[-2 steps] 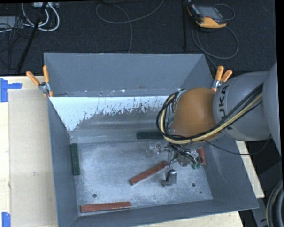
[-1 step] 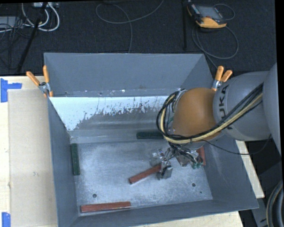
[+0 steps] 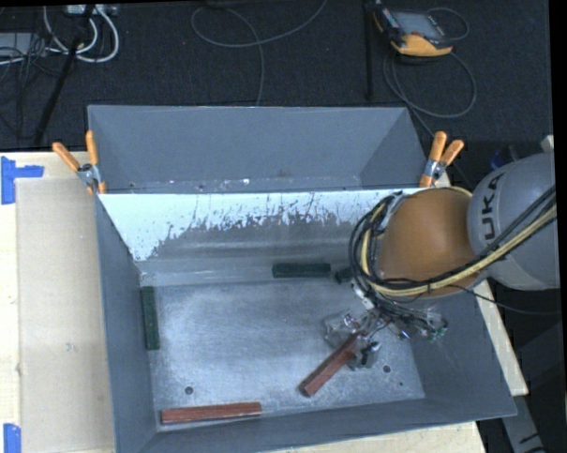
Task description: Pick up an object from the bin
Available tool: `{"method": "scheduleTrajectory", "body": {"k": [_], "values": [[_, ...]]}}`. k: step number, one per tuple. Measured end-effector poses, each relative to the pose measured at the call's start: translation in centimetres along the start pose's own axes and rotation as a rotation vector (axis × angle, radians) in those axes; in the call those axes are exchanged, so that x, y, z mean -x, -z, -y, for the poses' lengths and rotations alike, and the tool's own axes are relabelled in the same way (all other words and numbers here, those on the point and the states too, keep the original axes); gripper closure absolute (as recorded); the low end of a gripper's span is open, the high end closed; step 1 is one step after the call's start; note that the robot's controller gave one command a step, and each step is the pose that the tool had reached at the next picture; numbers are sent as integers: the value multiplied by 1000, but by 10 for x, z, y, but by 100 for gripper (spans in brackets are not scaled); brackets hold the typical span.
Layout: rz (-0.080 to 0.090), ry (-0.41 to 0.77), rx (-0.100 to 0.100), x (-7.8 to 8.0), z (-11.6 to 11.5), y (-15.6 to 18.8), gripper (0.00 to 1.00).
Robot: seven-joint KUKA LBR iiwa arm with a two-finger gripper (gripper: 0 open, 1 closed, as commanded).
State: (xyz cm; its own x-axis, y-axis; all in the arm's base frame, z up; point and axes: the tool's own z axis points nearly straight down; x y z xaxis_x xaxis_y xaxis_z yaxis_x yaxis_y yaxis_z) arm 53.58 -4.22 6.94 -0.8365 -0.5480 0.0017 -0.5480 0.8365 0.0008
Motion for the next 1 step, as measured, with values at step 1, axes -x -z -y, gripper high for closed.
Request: {"method": "scheduleTrajectory", "body": {"k": [1], "values": [[8, -30, -4, -9, -28, 157, 100]]}}
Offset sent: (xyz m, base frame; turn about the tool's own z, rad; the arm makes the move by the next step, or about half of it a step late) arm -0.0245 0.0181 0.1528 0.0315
